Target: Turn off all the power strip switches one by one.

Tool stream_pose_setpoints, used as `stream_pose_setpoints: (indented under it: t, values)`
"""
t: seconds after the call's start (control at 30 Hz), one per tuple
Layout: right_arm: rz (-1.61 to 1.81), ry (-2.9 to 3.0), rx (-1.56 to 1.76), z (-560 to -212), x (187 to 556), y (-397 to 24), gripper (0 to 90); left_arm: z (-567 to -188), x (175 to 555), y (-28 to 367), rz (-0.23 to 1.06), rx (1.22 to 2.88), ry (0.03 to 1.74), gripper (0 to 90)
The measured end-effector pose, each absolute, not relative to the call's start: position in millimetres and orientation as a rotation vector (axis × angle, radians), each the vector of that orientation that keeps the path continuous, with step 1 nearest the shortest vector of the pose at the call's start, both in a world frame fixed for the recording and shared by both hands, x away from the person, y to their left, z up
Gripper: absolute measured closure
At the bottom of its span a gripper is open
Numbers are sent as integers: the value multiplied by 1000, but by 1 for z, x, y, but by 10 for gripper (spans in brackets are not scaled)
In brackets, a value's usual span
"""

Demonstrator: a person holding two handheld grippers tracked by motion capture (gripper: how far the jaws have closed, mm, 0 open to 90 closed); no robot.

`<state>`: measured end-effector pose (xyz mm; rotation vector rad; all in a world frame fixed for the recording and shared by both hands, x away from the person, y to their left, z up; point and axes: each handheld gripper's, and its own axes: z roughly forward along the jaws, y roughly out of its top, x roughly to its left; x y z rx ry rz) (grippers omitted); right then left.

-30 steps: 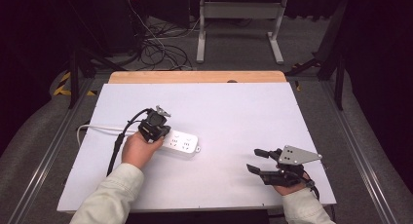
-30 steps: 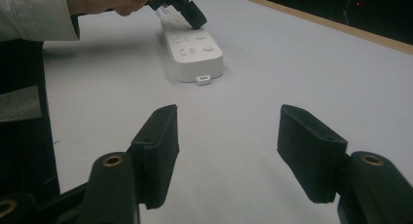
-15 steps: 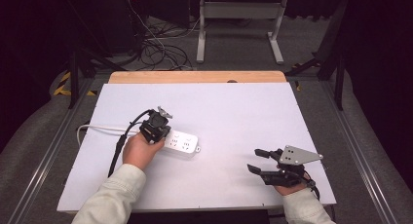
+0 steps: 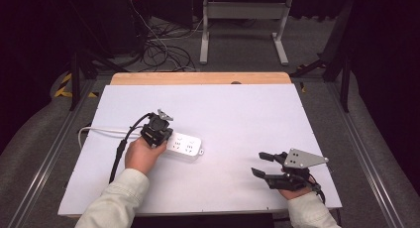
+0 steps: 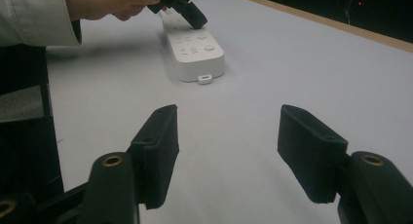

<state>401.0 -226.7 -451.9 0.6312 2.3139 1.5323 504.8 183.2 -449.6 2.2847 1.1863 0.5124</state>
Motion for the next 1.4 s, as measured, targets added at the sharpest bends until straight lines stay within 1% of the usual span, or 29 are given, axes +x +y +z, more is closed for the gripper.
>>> stream_pose_setpoints:
  t: [0.1, 0.17, 0.2, 0.27, 0.53, 0.77, 1.0, 1.2, 1.4]
  values:
    - [1532, 2315, 632, -452, 401, -227, 409, -449, 504, 180, 549, 2297, 1180, 900]
    - [1534, 2315, 633, -452, 401, -227, 408, -443, 503, 179, 542, 2309, 1158, 900]
    - [1540, 2311, 638, -452, 402, -227, 407, -441, 504, 178, 517, 2320, 1155, 900]
    - [1537, 2313, 643, -452, 403, -228, 407, -425, 501, 179, 506, 2263, 1111, 900]
    - [1536, 2314, 646, -452, 403, -228, 407, -407, 499, 188, 483, 2215, 1091, 900]
    - [1533, 2312, 644, -452, 402, -227, 407, -403, 499, 196, 492, 2202, 1102, 900]
    - [1533, 2310, 638, -452, 402, -228, 407, -403, 502, 218, 507, 2199, 1144, 900]
    - [1537, 2310, 641, -452, 402, -227, 407, -408, 505, 235, 509, 2202, 1184, 900]
    - [1532, 2312, 641, -452, 402, -227, 406, -416, 509, 238, 495, 2225, 1205, 900]
